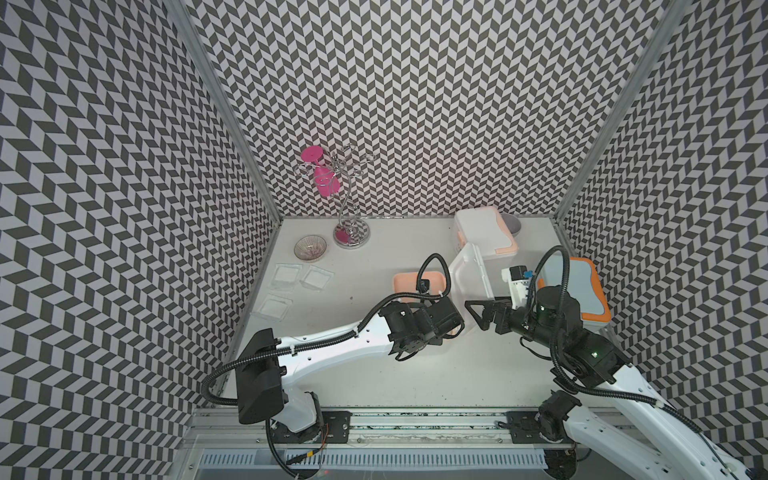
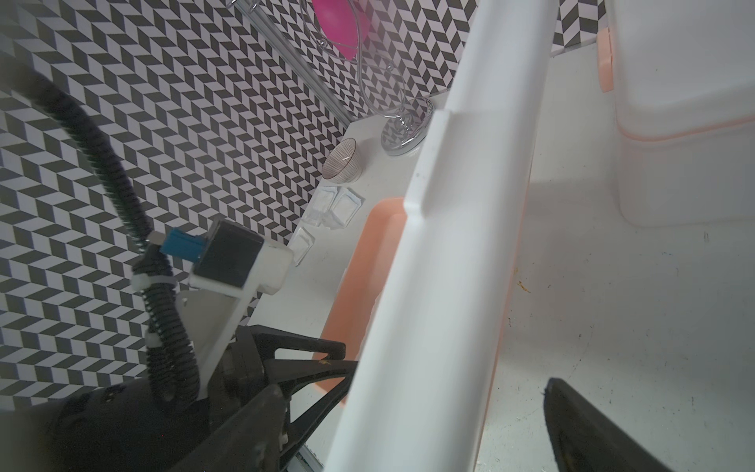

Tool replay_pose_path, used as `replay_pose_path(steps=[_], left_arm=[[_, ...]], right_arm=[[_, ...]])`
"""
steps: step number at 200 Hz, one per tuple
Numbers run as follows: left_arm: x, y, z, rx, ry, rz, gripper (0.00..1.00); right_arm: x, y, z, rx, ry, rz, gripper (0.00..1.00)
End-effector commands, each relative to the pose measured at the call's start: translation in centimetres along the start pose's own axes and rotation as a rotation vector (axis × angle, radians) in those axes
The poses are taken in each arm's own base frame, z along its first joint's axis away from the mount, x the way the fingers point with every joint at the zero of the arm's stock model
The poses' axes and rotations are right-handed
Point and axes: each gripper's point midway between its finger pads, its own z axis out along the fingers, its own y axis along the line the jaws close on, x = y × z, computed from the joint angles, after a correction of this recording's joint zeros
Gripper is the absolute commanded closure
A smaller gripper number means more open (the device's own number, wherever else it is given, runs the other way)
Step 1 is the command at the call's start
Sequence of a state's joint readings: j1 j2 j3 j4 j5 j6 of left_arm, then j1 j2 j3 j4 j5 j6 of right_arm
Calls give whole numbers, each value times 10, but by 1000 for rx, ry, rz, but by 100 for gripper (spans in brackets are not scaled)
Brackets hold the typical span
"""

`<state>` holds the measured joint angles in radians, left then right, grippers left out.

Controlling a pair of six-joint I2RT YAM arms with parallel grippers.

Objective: Open first aid kits and take out gauze
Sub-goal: Pick up the gauze from the first aid kit.

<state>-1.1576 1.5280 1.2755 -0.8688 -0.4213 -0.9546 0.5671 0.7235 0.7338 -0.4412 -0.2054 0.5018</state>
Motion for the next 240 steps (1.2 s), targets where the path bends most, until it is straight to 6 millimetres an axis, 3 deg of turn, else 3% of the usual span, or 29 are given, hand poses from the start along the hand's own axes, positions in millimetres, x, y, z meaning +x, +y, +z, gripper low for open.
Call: replay_pose_path(steps=[1, 41, 97, 130, 165, 199, 240], left_arm=[[-3, 4, 8, -11, -6, -8, 73], [-1, 5, 16, -18, 7, -5, 76], [-3, 3, 17, -6, 17, -11, 99], [-12, 0, 5, 24, -7, -28, 100], [-33, 3, -20, 87, -73, -85, 100], [-56, 34, -44, 120, -149, -190, 100], [-81, 114, -64, 87, -261, -382, 100]], right_arm=[[-9, 5, -3, -23, -48, -2, 3], [-9, 5, -3, -24, -48, -2, 3], [-10, 5, -4, -22, -51, -5, 3], [-11, 6, -4, -22, -55, -3, 3], [-11, 4, -2, -17, -53, -2, 3], [-12, 4, -2, -13, -53, -1, 3], [-11, 4, 1, -14, -47, 1, 3]])
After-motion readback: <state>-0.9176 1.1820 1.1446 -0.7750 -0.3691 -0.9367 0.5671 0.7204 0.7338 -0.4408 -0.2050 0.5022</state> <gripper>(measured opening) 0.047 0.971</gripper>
